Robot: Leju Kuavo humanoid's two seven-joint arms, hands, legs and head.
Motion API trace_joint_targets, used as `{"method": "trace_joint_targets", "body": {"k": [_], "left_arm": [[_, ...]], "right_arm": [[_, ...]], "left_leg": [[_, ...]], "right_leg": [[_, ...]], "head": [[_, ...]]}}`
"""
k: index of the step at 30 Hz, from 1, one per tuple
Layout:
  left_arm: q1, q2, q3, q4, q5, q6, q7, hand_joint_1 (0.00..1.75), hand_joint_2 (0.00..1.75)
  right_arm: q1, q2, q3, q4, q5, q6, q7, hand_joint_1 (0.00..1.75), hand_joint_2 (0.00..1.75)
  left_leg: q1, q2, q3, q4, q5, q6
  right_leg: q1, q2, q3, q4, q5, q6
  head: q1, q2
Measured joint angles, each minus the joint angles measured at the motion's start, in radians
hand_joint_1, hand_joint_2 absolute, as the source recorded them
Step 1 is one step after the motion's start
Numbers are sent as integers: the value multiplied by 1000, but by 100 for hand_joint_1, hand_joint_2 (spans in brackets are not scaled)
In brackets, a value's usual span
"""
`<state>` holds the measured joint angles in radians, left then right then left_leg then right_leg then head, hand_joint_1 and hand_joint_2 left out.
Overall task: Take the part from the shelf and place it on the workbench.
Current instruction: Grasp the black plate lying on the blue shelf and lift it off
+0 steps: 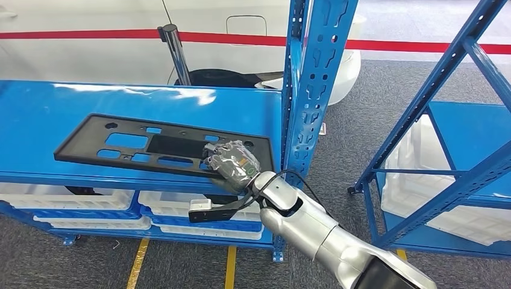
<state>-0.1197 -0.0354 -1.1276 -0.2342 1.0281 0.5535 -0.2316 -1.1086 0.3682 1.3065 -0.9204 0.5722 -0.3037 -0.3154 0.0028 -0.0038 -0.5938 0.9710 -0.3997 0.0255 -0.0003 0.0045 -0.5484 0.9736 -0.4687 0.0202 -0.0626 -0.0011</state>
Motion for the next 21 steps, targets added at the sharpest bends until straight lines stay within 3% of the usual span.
{"method": "trace_joint_targets", "body": {"k": [7, 11, 13, 15, 18, 19, 20, 21], "left_arm": [[1, -5, 16, 0, 20, 0, -4, 0, 175], [1, -5, 27, 0, 30, 0, -4, 0, 175], [1, -7, 33, 0, 33, -1, -4, 0, 175], [0, -9, 34, 0, 34, -1, -4, 0, 175], [1, -11, 39, 0, 37, -2, -3, 0, 175], [1, -11, 40, 0, 39, -2, -3, 0, 175], [2, -11, 40, 0, 40, -1, -1, 0, 175], [2, -11, 40, 0, 41, 0, 1, 0, 175]], "right_arm": [[21, 4, 34, -72, -8, 17, -26, 175, 175], [39, 7, 55, -110, 6, 25, -54, 175, 175], [48, 10, 62, -131, 14, 28, -72, 175, 175], [53, 11, 70, -152, 17, 30, -84, 175, 175], [65, 8, 87, -189, 22, 33, -102, 175, 175], [71, 7, 91, -202, 24, 35, -108, 175, 175], [76, 6, 96, -215, 26, 40, -112, 175, 175], [79, 6, 99, -228, 29, 47, -110, 175, 175]], "left_leg": [[0, 0, 0, 0, 0, 0], [-5, 0, -2, 2, -4, 8], [0, 1, 7, -14, 3, 14], [8, 3, 19, -31, 11, 19], [10, 4, 23, -34, 13, 20], [11, 4, 23, -34, 14, 20], [13, 3, 23, -33, 14, 18], [15, 3, 23, -31, 13, 16]], "right_leg": [[0, 0, 0, 0, 0, 0], [-5, -1, 1, -6, 3, 8], [-1, -1, 1, -4, -1, 14], [-1, -3, -22, 51, -38, 21], [-9, -3, -111, 236, -120, 28], [-12, -3, -125, 261, -121, 30], [-15, -3, -118, 245, -102, 32], [-18, -3, -94, 192, -69, 34]], "head": [[0, 0], [0, 0], [0, 0], [0, 0], [1, 0], [0, 0], [0, 0], [0, 0]]}}
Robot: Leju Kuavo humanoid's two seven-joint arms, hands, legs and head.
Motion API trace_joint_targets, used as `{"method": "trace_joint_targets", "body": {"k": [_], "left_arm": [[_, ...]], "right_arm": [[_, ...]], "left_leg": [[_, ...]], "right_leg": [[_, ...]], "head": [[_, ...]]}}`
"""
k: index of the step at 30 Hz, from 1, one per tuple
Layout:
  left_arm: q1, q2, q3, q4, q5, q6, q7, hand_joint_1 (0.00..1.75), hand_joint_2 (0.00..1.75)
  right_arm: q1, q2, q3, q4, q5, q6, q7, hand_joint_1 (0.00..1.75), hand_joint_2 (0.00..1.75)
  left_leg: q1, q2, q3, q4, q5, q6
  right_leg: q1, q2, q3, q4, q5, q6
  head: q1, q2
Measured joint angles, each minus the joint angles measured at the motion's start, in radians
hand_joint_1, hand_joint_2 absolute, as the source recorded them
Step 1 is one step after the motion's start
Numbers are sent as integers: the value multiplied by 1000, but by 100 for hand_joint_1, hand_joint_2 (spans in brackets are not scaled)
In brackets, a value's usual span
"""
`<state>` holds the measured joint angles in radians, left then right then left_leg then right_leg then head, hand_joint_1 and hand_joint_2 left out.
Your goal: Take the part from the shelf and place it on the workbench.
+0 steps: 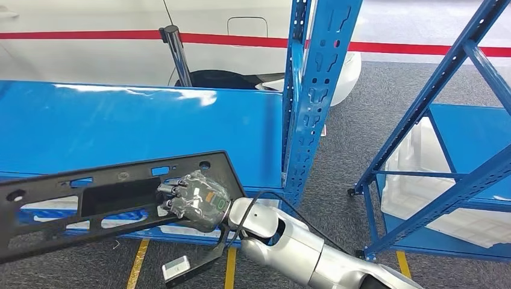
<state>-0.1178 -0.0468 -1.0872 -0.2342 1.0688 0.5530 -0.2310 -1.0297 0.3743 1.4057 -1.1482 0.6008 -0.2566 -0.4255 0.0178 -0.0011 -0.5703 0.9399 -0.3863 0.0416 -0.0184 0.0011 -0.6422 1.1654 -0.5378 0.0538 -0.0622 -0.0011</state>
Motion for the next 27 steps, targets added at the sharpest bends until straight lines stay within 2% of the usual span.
{"method": "trace_joint_targets", "body": {"k": [2, 3, 4, 7, 8, 9, 10, 11, 12, 13, 14, 15, 17, 18, 19, 21, 22, 23, 24, 25, 26, 27], "left_arm": [[-1, -1, 0, 0, 0, 3, 5, 0, 175], [-1, -2, 0, 0, 0, 4, 7, 0, 175], [-1, -3, 0, 0, -1, 5, 9, 0, 175], [-1, -4, 0, 0, -2, 6, 11, 0, 175], [0, -4, 0, 0, -3, 6, 11, 0, 175], [0, -4, 0, 0, -3, 6, 11, 0, 175], [0, -4, 0, 0, -3, 5, 11, 0, 175], [0, -4, 0, 0, -4, 5, 11, 0, 175], [0, -4, 0, 0, -4, 5, 11, 0, 175], [0, -4, 0, 0, -4, 4, 11, 0, 175], [0, -4, 0, 0, -5, 4, 11, 0, 175], [0, -4, 0, 0, -5, 4, 11, 0, 175], [-3, -4, 0, 0, -6, 3, 11, 0, 175], [-5, -4, 0, 0, -6, 2, 11, 0, 175], [-6, -5, 0, 0, -6, 2, 11, 0, 175], [-5, -5, 0, 0, -6, 1, 10, 0, 175], [-5, -6, 0, 0, -6, 1, 10, 0, 175], [-5, -6, 0, 0, -6, 1, 10, 0, 175], [-5, -6, 0, 0, -6, 1, 10, 0, 175], [-5, -6, 0, 0, -6, 1, 9, 0, 175], [-5, -6, 0, 0, -7, 0, 8, 0, 175], [-4, -6, 0, 0, -7, 0, 7, 0, 175]], "right_arm": [[-4, 0, 5, -30, 5, 20, 13, 175, 175], [-9, 1, 6, -46, 5, 29, 19, 175, 175], [-14, 1, 6, -60, 5, 35, 23, 175, 175], [-22, 1, 6, -92, 3, 46, 27, 175, 175], [-23, 1, 6, -99, 3, 49, 28, 175, 175], [-25, 2, 6, -105, 3, 51, 30, 175, 175], [-25, 2, 6, -109, 3, 54, 32, 175, 175], [-25, 1, 6, -111, 3, 57, 34, 175, 175], [-25, 1, 6, -113, 3, 60, 36, 175, 175], [-25, 0, 6, -113, 3, 62, 38, 175, 175], [-25, -1, 7, -114, 2, 64, 40, 175, 175], [-25, -1, 7, -115, 2, 65, 40, 175, 175], [-25, -1, 7, -117, 2, 65, 41, 175, 175], [-26, -1, 7, -118, 2, 65, 41, 175, 175], [-26, -1, 7, -119, 3, 66, 42, 175, 175], [-25, -2, 7, -121, 3, 70, 45, 175, 175], [-25, -3, 7, -122, 2, 73, 48, 175, 175], [-25, -5, 7, -124, 2, 77, 51, 175, 175], [-25, -6, 7, -125, 1, 80, 53, 175, 175], [-25, -8, 8, -126, 0, 83, 55, 175, 175], [-24, -9, 8, -127, -1, 86, 57, 175, 175], [-24, -10, 8, -127, -2, 88, 59, 175, 175]], "left_leg": [[2, -1, -1, 5, -1, -11], [1, -2, -3, 7, -1, -18], [1, -2, -4, 8, 0, -26], [7, -1, -10, 10, -1, -45], [9, -1, -20, 31, -21, -50], [11, -1, -37, 73, -54, -53], [11, -1, -62, 141, -100, -56], [12, -1, -89, 217, -144, -58], [12, -1, -108, 280, -174, -60], [11, -1, -112, 313, -188, -60], [11, -1, -93, 297, -180, -59], [11, -1, -55, 241, -159, -56], [8, -2, 41, 87, -113, -51], [5, -3, 70, 34, -98, -47], [1, -5, 81, 8, -90, -43], [-4, -6, 71, 5, -77, -28], [-5, -4, 65, 5, -68, -19], [-4, -3, 57, 4, -58, -9], [-3, -1, 47, 2, -47, 0], [-5, 0, 37, 3, -37, 6], [-7, 1, 25, 3, -28, 11], [-9, 1, 13, 4, -19, 13]], "right_leg": [[-3, 1, 63, -135, 61, 0], [-2, 3, 82, -177, 78, -4], [0, 6, 89, -196, 84, -9], [5, 9, 82, -199, 98, -32], [4, 8, 78, -201, 104, -41], [2, 7, 72, -203, 111, -49], [3, 6, 65, -203, 117, -55], [4, 6, 58, -203, 123, -58], [6, 5, 50, -203, 128, -59], [8, 5, 42, -203, 135, -58], [10, 5, 35, -202, 141, -56], [10, 6, 28, -202, 147, -53], [12, 7, 17, -201, 159, -44], [13, 7, 13, -201, 165, -39], [15, 7, 11, -202, 171, -34], [14, 8, 7, -207, 186, -22], [12, 8, 3, -206, 185, -17], [11, 8, -6, -194, 169, -12], [10, 8, -20, -158, 132, -7], [9, 7, -39, -101, 78, -5], [9, 6, -58, -27, 23, -3], [10, 6, -73, 45, -17, -1]], "head": [[0, 0], [0, 0], [0, 0], [0, 0], [0, 0], [0, 0], [0, 0], [0, 0], [0, 0], [0, 0], [0, 0], [0, 0], [0, 0], [0, 0], [0, 0], [0, 0], [0, 0], [0, 0], [0, 0], [0, 0], [0, 0], [0, 0]]}}
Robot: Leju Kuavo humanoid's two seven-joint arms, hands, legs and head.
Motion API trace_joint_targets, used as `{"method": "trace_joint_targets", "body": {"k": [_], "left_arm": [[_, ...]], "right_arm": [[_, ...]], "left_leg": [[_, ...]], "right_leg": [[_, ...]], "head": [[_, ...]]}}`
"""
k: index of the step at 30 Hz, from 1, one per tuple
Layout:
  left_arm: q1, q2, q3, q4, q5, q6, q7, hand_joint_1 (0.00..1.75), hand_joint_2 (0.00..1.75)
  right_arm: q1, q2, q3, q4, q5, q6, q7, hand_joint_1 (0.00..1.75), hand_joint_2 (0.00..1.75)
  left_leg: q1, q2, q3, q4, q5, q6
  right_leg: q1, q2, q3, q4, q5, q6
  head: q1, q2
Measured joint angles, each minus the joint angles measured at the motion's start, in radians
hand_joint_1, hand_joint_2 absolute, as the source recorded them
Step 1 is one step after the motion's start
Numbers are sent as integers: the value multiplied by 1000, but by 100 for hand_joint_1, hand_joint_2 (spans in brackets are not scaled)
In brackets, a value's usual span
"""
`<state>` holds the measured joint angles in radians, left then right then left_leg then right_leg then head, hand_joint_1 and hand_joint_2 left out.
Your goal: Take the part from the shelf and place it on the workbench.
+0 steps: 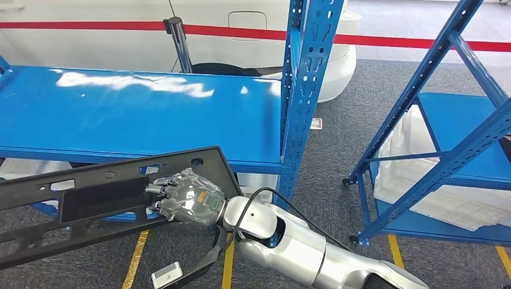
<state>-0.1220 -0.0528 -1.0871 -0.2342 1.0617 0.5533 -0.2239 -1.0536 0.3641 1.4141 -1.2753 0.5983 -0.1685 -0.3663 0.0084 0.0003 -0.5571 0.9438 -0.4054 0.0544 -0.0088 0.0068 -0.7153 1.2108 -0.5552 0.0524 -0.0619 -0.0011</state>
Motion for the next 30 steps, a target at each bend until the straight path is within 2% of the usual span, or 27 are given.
{"method": "trace_joint_targets", "body": {"k": [1, 2, 3, 4, 6, 7, 8, 10, 11, 12, 13, 15, 16, 17, 18, 19, 20, 21, 22, 23, 25, 26, 27, 28, 30], "left_arm": [[0, 0, 0, 0, -1, 0, -1, 0, 175], [0, 0, 0, 0, -1, 0, -2, 0, 175], [1, 0, 0, 0, -2, 0, -2, 0, 175], [0, 0, 0, 0, -2, 0, -2, 0, 175], [0, -2, 0, 0, -3, 0, -2, 0, 175], [0, -3, 0, 0, -3, 0, -3, 0, 175], [0, -3, 0, 0, -3, 0, -4, 0, 175], [0, -4, 0, 0, -4, -1, -4, 0, 175], [1, -4, 0, 0, -4, -2, -4, 0, 175], [1, -4, 0, 0, -4, -2, -4, 0, 175], [1, -4, 0, 0, -5, -2, -4, 0, 175], [1, -3, 0, 0, -6, -2, -4, 0, 175], [1, -3, 0, 0, -6, -2, -4, 0, 175], [1, -2, 0, 0, -6, -2, -4, 0, 175], [1, -2, 0, 0, -6, -2, -5, 0, 175], [0, -2, 0, 0, -6, -2, -5, 0, 175], [-2, -2, 0, 0, -6, -2, -6, 0, 175], [-4, -2, 0, 0, -7, -2, -7, 0, 175], [-6, -2, 0, 0, -7, -2, -8, 0, 175], [-8, -2, 0, 0, -7, -2, -9, 0, 175], [-8, -2, 0, 0, -7, -2, -10, 0, 175], [-7, -2, 0, 0, -7, -1, -10, 0, 175], [-7, -1, 0, 0, -9, 0, -11, 0, 175], [-6, -1, 0, 0, -11, 1, -12, 0, 175], [-7, -1, 0, 0, -14, 3, -13, 0, 175]], "right_arm": [[0, -1, 1, 0, -1, 3, 3, 175, 175], [1, -1, 1, 0, -2, 6, 6, 175, 175], [1, -2, 2, 0, -3, 8, 9, 175, 175], [1, -2, 2, -1, -3, 10, 11, 175, 175], [0, 0, 3, -5, -2, 11, 15, 175, 175], [-1, 1, 3, -7, -2, 11, 16, 175, 175], [-2, 2, 3, -9, -1, 11, 17, 175, 175], [-3, 2, 4, -11, 0, 11, 20, 175, 175], [-4, 2, 4, -11, 1, 11, 22, 175, 175], [-5, 1, 4, -12, 3, 11, 24, 175, 175], [-5, 1, 4, -12, 5, 11, 26, 175, 175], [-6, 1, 6, -14, 8, 11, 31, 175, 175], [-5, 1, 8, -14, 9, 12, 32, 175, 175], [-5, 1, 9, -14, 11, 12, 34, 175, 175], [-5, 1, 10, -14, 14, 12, 35, 175, 175], [-5, 1, 11, -15, 16, 12, 35, 175, 175], [-6, 1, 12, -16, 18, 12, 36, 175, 175], [-7, 2, 12, -18, 19, 12, 37, 175, 175], [-9, 2, 12, -19, 20, 12, 38, 175, 175], [-10, 2, 12, -21, 21, 12, 39, 175, 175], [-1, 1, 13, -23, 34, 5, 35, 175, 175], [20, -1, 13, -18, 64, -16, 24, 175, 175], [54, -4, 15, -7, 115, -56, 3, 175, 175], [98, -8, 18, 11, 176, -109, -26, 175, 175], [185, -12, 30, 52, 270, -204, -78, 175, 175]], "left_leg": [[-3, 0, -11, 1, 9, 1], [-6, 0, -22, 1, 17, 2], [-10, 0, -32, 1, 26, 3], [-13, 0, -40, 1, 34, 3], [-19, -1, -52, 1, 49, 0], [-19, 0, -55, 1, 57, -4], [-18, 0, -57, -1, 64, -10], [-13, 1, -61, -2, 75, -23], [-11, 0, -67, 8, 62, -29], [-9, -1, -78, 34, 31, -35], [-5, -1, -95, 84, -19, -41], [3, -1, -131, 220, -114, -55], [7, -1, -140, 278, -134, -61], [11, -1, -135, 304, -127, -66], [14, -1, -113, 298, -104, -70], [18, -1, -73, 254, -75, -75], [21, -1, -19, 183, -59, -78], [20, -4, 35, 102, -57, -78], [19, -6, 72, 41, -63, -73], [16, -8, 92, 3, -72, -66], [11, -9, 82, -6, -65, -44], [10, -7, 73, -6, -56, -34], [11, -5, 63, -7, -44, -22], [13, -4, 52, -9, -32, -12], [10, -3, 27, -8, -10, -2]], "right_leg": [[1, 0, -4, 50, -19, -1], [2, 0, 10, 64, -16, -4], [4, 0, 44, 36, 5, -11], [8, 0, 96, -27, 29, -21], [18, -3, 209, -188, 51, -42], [22, -5, 243, -243, 52, -48], [25, -6, 258, -272, 50, -51], [25, -9, 253, -285, 67, -55], [23, -10, 248, -289, 78, -59], [19, -11, 240, -294, 90, -64], [16, -12, 229, -296, 104, -67], [15, -11, 199, -295, 126, -70], [14, -11, 183, -294, 138, -67], [13, -11, 167, -293, 149, -65], [11, -12, 151, -290, 159, -61], [9, -11, 135, -284, 168, -56], [8, -11, 120, -277, 175, -51], [8, -11, 107, -270, 181, -45], [9, -12, 98, -264, 189, -38], [9, -12, 90, -261, 197, -33], [7, -11, 80, -262, 214, -20], [5, -9, 73, -255, 206, -14], [4, -7, 63, -233, 177, -9], [2, -6, 48, -191, 131, -5], [1, -6, 15, -55, 25, 0]], "head": [[0, 0], [0, 0], [0, 0], [0, 0], [0, 0], [0, 0], [0, 0], [0, 0], [0, 0], [0, 0], [-1, 0], [-1, 0], [-1, 0], [-1, 0], [-1, 0], [-1, 0], [-1, 0], [0, 0], [0, 0], [0, 0], [0, 0], [0, 0], [0, 0], [1, 0], [4, 0]]}}
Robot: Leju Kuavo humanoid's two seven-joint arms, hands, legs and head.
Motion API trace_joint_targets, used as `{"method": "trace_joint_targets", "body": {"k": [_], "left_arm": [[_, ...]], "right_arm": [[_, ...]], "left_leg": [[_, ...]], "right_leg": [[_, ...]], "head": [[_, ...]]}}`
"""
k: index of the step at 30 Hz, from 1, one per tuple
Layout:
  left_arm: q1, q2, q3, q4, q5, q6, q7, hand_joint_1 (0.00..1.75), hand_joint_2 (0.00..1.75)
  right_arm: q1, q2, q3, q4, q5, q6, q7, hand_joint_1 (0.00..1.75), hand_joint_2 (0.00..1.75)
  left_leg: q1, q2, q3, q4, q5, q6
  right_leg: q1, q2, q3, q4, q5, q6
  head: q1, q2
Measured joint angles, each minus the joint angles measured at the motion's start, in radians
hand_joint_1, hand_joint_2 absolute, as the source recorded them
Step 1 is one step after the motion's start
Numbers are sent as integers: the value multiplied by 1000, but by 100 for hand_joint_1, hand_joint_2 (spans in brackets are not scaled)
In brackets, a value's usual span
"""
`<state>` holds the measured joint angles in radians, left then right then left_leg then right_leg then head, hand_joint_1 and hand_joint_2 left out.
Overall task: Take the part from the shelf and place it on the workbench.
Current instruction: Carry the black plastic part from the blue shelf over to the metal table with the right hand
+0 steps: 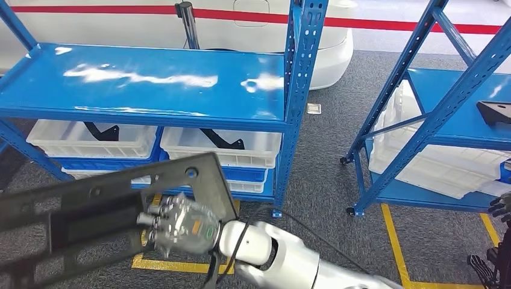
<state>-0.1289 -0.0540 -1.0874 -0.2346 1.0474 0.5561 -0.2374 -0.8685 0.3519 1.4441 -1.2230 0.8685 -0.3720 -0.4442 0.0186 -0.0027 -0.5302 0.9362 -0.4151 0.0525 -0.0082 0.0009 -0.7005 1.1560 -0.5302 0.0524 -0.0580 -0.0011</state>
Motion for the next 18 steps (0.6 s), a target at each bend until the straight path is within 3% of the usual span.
{"method": "trace_joint_targets", "body": {"k": [1, 2, 3, 5, 7, 8, 9, 11, 12, 13, 15, 16, 17, 18], "left_arm": [[0, 0, 0, 0, -1, 0, -1, 0, 175], [0, 0, 0, 0, -2, 0, -1, 0, 175], [1, 0, 0, 0, -3, 0, -1, 0, 175], [1, 0, 0, 0, -3, 0, -1, 0, 175], [0, -2, 0, 0, -2, -1, -3, 0, 175], [-1, -3, 0, -1, -2, -2, -4, 0, 175], [-1, -3, 0, -1, -1, -3, -6, 0, 175], [0, -3, 0, -1, 1, -4, -9, 0, 175], [1, -2, 0, -1, 2, -5, -10, 0, 175], [2, -2, 0, -1, 3, -5, -11, 0, 175], [2, -1, -1, -1, 6, -6, -12, 0, 175], [2, 0, -1, -1, 7, -6, -12, 0, 175], [2, 0, -1, -1, 7, -6, -12, 0, 175], [2, 1, -1, -1, 8, -6, -11, 0, 175]], "right_arm": [[35, -2, 5, 19, 16, -21, -10, 175, 175], [61, -4, 9, 37, 19, -28, -11, 175, 175], [77, -5, 11, 52, 16, -28, -7, 175, 175], [84, -6, 12, 73, 4, -24, 0, 175, 175], [80, -3, 14, 78, -15, -13, 3, 175, 175], [76, -1, 14, 79, -25, -6, 4, 175, 175], [70, 1, 15, 80, -37, 3, 4, 175, 175], [53, 4, 15, 81, -64, 25, 4, 175, 175], [43, 5, 15, 81, -79, 37, 4, 175, 175], [32, 6, 15, 82, -92, 48, 4, 175, 175], [12, 6, 14, 82, -107, 61, 4, 175, 175], [5, 6, 14, 83, -111, 64, 4, 175, 175], [1, 6, 14, 83, -113, 66, 5, 175, 175], [-2, 6, 14, 84, -112, 70, 10, 175, 175]], "left_leg": [[-1, 0, -14, 1, 10, 1], [-3, -1, -29, 4, 20, 0], [-4, -1, -43, 6, 30, -1], [-7, 0, -68, 9, 49, -4], [-11, 1, -80, 8, 67, -11], [-10, 2, -82, 6, 76, -16], [-10, 3, -83, 4, 86, -23], [-7, 4, -90, 5, 90, -36], [-6, 3, -100, 22, 67, -41], [-4, 3, -117, 60, 24, -46], [0, 3, -158, 194, -84, -57], [2, 3, -174, 265, -117, -62], [4, 3, -177, 315, -122, -67], [7, 3, -166, 333, -103, -72]], "right_leg": [[0, 0, -10, 63, -28, 1], [0, 0, -8, 100, -33, 1], [0, 0, 12, 97, -17, -2], [5, 0, 106, -12, 28, -16], [14, -2, 216, -162, 33, -32], [17, -2, 246, -207, 30, -36], [20, -2, 256, -228, 29, -37], [17, -2, 243, -234, 52, -45], [14, -4, 234, -236, 64, -52], [11, -5, 223, -239, 79, -58], [10, -6, 190, -238, 106, -64], [10, -7, 172, -238, 119, -63], [9, -7, 154, -237, 133, -62], [8, -7, 136, -235, 145, -58]], "head": [[1, 0], [1, 0], [1, 0], [2, 0], [2, 0], [1, 0], [1, 0], [1, 0], [1, 0], [1, 0], [1, 0], [1, 0], [1, 0], [1, 0]]}}
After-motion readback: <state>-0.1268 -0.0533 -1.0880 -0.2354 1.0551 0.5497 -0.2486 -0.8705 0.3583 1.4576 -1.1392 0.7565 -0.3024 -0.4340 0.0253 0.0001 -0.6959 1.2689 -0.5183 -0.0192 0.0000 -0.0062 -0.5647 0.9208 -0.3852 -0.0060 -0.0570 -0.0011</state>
